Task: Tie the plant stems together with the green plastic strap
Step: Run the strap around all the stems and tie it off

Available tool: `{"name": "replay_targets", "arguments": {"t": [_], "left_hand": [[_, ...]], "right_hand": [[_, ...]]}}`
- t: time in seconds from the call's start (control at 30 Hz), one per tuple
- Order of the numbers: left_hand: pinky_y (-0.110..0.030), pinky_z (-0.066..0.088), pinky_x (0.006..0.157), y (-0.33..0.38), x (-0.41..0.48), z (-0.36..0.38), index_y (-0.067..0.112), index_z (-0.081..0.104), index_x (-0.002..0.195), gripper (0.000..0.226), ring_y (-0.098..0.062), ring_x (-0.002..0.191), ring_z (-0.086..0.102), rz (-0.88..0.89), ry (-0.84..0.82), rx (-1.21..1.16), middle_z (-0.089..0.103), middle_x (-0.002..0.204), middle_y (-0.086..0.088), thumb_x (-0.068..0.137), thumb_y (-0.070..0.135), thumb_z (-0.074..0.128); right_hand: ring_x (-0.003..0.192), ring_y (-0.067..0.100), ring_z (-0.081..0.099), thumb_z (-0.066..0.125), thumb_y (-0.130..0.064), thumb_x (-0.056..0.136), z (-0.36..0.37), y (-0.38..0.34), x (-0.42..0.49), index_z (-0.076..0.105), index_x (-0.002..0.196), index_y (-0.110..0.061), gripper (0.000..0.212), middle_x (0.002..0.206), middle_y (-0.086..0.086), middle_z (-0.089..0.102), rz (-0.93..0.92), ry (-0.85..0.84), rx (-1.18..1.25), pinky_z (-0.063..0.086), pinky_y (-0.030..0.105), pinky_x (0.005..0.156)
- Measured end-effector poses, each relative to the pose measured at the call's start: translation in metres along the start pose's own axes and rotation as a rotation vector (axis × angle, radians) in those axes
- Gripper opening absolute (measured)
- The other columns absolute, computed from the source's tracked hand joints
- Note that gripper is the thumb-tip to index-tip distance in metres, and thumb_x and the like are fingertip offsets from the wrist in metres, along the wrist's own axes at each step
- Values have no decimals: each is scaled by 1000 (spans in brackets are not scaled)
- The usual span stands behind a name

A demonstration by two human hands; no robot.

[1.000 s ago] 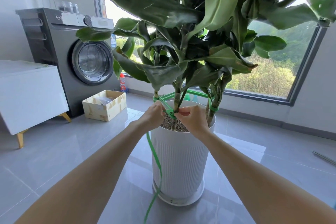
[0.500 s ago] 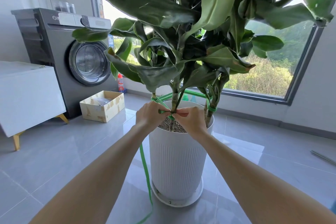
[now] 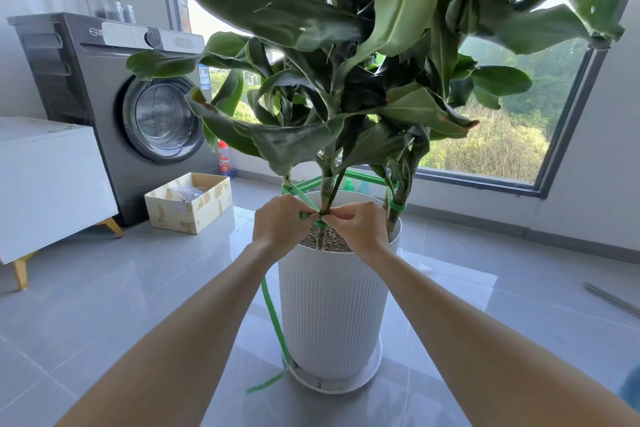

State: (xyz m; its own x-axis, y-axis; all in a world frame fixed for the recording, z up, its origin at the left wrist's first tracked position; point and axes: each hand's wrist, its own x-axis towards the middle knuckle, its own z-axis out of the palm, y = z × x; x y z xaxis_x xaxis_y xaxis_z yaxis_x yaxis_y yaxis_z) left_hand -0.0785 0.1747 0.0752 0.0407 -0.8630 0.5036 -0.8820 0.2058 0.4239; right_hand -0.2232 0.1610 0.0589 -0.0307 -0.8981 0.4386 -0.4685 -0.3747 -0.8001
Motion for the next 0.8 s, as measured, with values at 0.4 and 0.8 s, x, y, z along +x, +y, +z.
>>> {"name": "replay_targets", "arguments": {"t": [0.4,0.8], "left_hand": [[-18,39,53,10,-7,2,15,77,81,30,-18,62,59,-33,36,44,70,69,-1,87,39,61],[-33,52,63,9,-7,8,12,72,73,34,-24,65,61,41,-17,147,66,65,-4,90,35,54]], "right_hand": [[65,-2,61,78,-14,76,-6,1,3,77,93,-12,18,83,3,75,-24,-41,-4,52,19,72],[64,-3,59,77,-13,76,-6,2,4,76,94,-10,19,83,5,75,-14,-43,2,47,10,64]]}}
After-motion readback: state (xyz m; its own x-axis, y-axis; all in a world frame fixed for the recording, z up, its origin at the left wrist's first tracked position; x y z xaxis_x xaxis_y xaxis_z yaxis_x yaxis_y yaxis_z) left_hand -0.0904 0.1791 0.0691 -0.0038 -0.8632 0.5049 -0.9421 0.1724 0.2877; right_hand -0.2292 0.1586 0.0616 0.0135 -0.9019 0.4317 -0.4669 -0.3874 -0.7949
